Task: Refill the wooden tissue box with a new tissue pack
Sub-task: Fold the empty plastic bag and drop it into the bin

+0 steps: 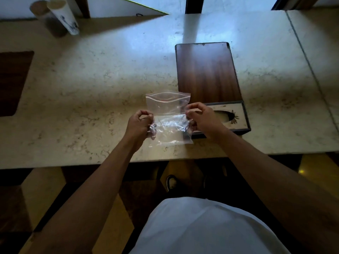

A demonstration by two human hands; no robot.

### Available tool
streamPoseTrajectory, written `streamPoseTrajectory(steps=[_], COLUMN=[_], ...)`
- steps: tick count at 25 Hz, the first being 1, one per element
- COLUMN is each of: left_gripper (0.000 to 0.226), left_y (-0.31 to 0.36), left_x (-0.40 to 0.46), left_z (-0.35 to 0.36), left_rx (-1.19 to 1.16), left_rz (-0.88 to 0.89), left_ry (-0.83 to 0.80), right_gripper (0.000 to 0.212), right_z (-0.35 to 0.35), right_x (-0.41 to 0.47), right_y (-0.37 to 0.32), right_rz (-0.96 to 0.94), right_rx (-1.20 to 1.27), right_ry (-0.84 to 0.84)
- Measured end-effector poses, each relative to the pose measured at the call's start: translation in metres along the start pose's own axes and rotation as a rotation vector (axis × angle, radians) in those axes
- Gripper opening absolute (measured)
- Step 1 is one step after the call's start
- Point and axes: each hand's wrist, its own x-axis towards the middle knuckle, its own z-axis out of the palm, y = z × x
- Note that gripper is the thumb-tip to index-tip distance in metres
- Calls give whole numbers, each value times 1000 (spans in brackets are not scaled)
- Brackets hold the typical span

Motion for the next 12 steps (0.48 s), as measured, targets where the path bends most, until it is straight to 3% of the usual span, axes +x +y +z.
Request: streamPoseTrajectory(steps=[6,12], left_gripper=[22,42], left_y=[18,31], left_x=[-1,-9], left_z=[68,188], left_rx=[78,77], left_rz=[129,-50], left_ry=[-100,-375], right_gripper=[29,31], right_z=[-59,-161], right_x=[-26,-74], right_y=[15,33], right_rz=[-70,-110], right_rx=[224,339], right_ry=[16,294])
